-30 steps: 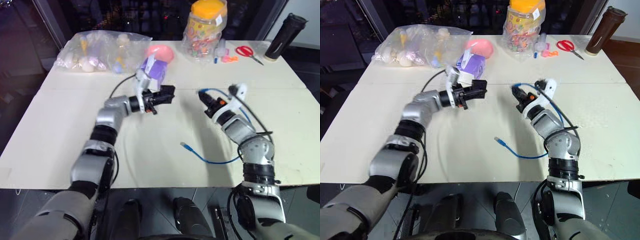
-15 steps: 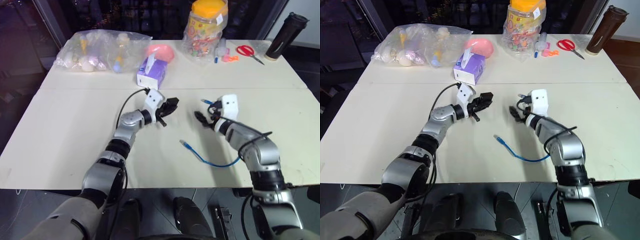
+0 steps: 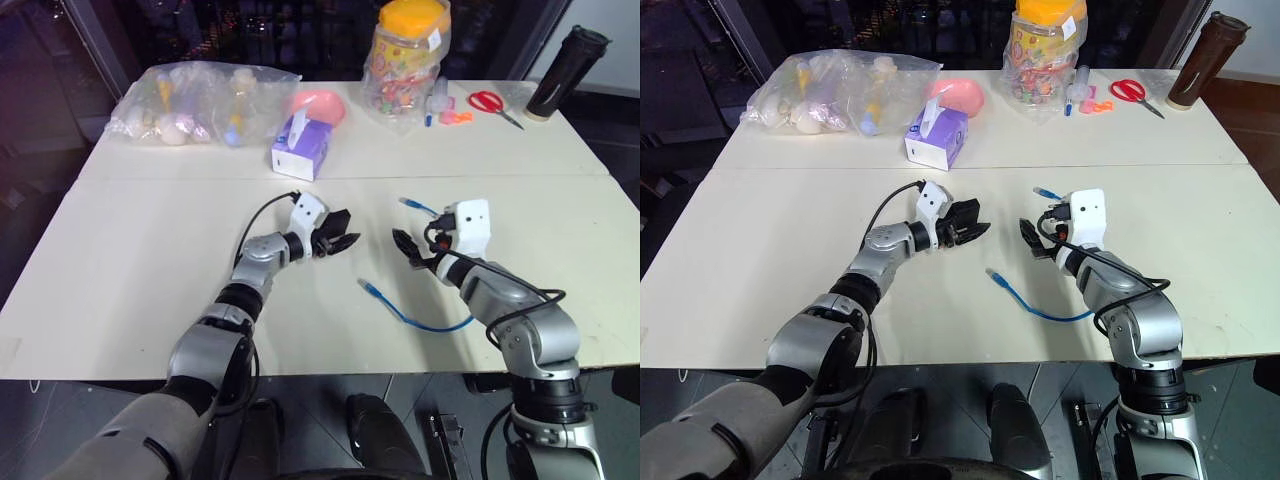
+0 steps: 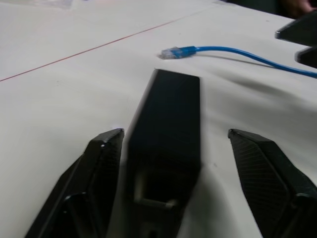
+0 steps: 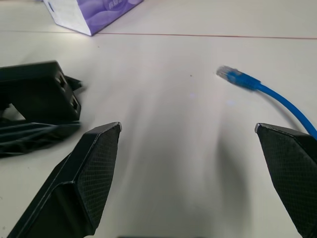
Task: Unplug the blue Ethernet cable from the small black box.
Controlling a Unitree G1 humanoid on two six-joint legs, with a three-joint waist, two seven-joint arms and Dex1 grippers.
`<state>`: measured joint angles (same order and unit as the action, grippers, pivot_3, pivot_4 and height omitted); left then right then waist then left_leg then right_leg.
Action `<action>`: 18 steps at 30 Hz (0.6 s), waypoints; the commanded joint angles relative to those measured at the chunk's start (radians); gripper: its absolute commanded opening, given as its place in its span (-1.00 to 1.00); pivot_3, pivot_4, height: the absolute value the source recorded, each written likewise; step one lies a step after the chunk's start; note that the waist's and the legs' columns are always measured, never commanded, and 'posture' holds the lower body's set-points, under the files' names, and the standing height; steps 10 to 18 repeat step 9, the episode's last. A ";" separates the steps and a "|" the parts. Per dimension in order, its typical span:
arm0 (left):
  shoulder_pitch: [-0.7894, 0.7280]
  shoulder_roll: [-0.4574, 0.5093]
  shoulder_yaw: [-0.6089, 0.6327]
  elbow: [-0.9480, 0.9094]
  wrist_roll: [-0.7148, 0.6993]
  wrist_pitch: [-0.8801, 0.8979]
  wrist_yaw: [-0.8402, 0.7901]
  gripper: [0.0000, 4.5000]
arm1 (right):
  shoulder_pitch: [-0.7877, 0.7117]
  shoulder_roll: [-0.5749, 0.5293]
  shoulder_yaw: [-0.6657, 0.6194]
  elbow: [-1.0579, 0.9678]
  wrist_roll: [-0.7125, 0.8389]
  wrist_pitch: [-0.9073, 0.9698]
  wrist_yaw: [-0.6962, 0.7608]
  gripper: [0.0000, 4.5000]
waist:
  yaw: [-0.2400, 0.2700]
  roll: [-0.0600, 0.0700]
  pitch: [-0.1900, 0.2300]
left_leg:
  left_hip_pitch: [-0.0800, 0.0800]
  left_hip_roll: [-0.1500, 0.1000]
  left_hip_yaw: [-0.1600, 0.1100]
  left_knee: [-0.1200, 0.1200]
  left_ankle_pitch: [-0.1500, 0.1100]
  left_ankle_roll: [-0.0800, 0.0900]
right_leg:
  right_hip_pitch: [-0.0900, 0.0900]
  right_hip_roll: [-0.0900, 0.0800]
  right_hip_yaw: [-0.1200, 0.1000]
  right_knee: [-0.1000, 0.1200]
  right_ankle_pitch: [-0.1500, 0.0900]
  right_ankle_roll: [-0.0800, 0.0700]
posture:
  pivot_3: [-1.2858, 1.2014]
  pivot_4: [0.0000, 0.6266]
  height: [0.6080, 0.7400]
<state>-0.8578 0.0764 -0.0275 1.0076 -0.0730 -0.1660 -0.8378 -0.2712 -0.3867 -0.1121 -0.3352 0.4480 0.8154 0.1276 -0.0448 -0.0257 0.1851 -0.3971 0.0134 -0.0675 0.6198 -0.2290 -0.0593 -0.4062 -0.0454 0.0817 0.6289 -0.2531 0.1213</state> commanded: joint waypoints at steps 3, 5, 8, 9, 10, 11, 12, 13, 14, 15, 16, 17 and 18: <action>0.170 0.128 0.011 -0.432 -0.058 0.230 -0.049 0.53 | 0.071 -0.045 -0.046 -0.144 0.032 -0.024 0.087 1.00 | 0.000 0.000 0.000 | 0.002 0.000 0.000 -0.003 0.000 0.000 | 0.000 0.000 0.000 0.001 0.000 0.000 | 0.03 -0.52 0.98; 0.252 0.184 0.018 -0.613 -0.086 0.344 -0.050 0.53 | 0.113 -0.066 -0.051 -0.191 0.048 -0.050 0.143 1.00 | 0.001 0.000 0.000 | 0.003 0.001 0.000 -0.004 0.000 0.000 | 0.001 0.000 0.000 0.001 0.000 0.000 | 0.03 -0.52 0.98; 0.348 0.253 0.017 -0.779 -0.106 0.431 -0.050 0.53 | 0.167 -0.116 -0.038 -0.191 -0.050 -0.174 0.176 1.00 | 0.003 0.000 0.000 | 0.003 0.001 0.000 -0.004 0.000 0.000 | 0.001 0.000 0.000 0.000 0.000 0.000 | 0.03 -0.52 0.98; 0.364 0.266 0.028 -0.805 -0.110 0.457 -0.029 0.53 | 0.188 -0.145 -0.024 -0.178 -0.096 -0.226 0.195 1.00 | 0.003 0.000 0.000 | 0.003 0.001 0.000 -0.003 0.000 0.000 | 0.002 0.000 0.000 0.000 0.000 0.000 | 0.03 -0.52 0.98; 0.364 0.266 0.028 -0.805 -0.110 0.457 -0.029 0.53 | 0.188 -0.145 -0.024 -0.178 -0.096 -0.226 0.195 1.00 | 0.003 0.000 0.000 | 0.003 0.001 0.000 -0.003 0.000 0.000 | 0.002 0.000 0.000 0.000 0.000 0.000 | 0.03 -0.52 0.98; 0.364 0.266 0.028 -0.805 -0.110 0.457 -0.029 0.53 | 0.188 -0.145 -0.024 -0.178 -0.096 -0.226 0.195 1.00 | 0.003 0.000 0.000 | 0.003 0.001 0.000 -0.003 0.000 0.000 | 0.002 0.000 0.000 0.000 0.000 0.000 | 0.03 -0.52 0.98; 0.364 0.266 0.028 -0.805 -0.110 0.457 -0.029 0.53 | 0.188 -0.145 -0.024 -0.178 -0.096 -0.226 0.195 1.00 | 0.003 0.000 0.000 | 0.003 0.001 0.000 -0.003 0.000 0.000 | 0.002 0.000 0.000 0.000 0.000 0.000 | 0.03 -0.52 0.98; 0.364 0.266 0.028 -0.805 -0.110 0.457 -0.029 0.53 | 0.188 -0.145 -0.024 -0.178 -0.096 -0.226 0.195 1.00 | 0.003 0.000 0.000 | 0.003 0.001 0.000 -0.003 0.000 0.000 | 0.002 0.000 0.000 0.000 0.000 0.000 | 0.03 -0.52 0.98; 0.364 0.266 0.028 -0.805 -0.110 0.457 -0.029 0.53 | 0.188 -0.145 -0.024 -0.178 -0.096 -0.226 0.195 1.00 | 0.003 0.000 0.000 | 0.003 0.001 0.000 -0.003 0.000 0.000 | 0.002 0.000 0.000 0.000 0.000 0.000 | 0.03 -0.52 0.98; 0.364 0.266 0.028 -0.805 -0.110 0.457 -0.029 0.53 | 0.188 -0.145 -0.024 -0.178 -0.096 -0.226 0.195 1.00 | 0.003 0.000 0.000 | 0.003 0.001 0.000 -0.003 0.000 0.000 | 0.002 0.000 0.000 0.000 0.000 0.000 | 0.03 -0.52 0.98; 0.364 0.266 0.028 -0.805 -0.110 0.457 -0.029 0.53 | 0.188 -0.145 -0.024 -0.178 -0.096 -0.226 0.195 1.00 | 0.003 0.000 0.000 | 0.003 0.001 0.000 -0.003 0.000 0.000 | 0.002 0.000 0.000 0.000 0.000 0.000 | 0.03 -0.52 0.98; 0.364 0.266 0.028 -0.805 -0.110 0.457 -0.029 0.53 | 0.188 -0.145 -0.024 -0.178 -0.096 -0.226 0.195 1.00 | 0.003 0.000 0.000 | 0.003 0.001 0.000 -0.003 0.000 0.000 | 0.002 0.000 0.000 0.000 0.000 0.000 | 0.03 -0.52 0.98; 0.364 0.266 0.028 -0.805 -0.110 0.457 -0.029 0.53 | 0.188 -0.145 -0.024 -0.178 -0.096 -0.226 0.195 1.00 | 0.003 0.000 0.000 | 0.003 0.001 0.000 -0.003 0.000 0.000 | 0.002 0.000 0.000 0.000 0.000 0.000 | 0.03 -0.52 0.98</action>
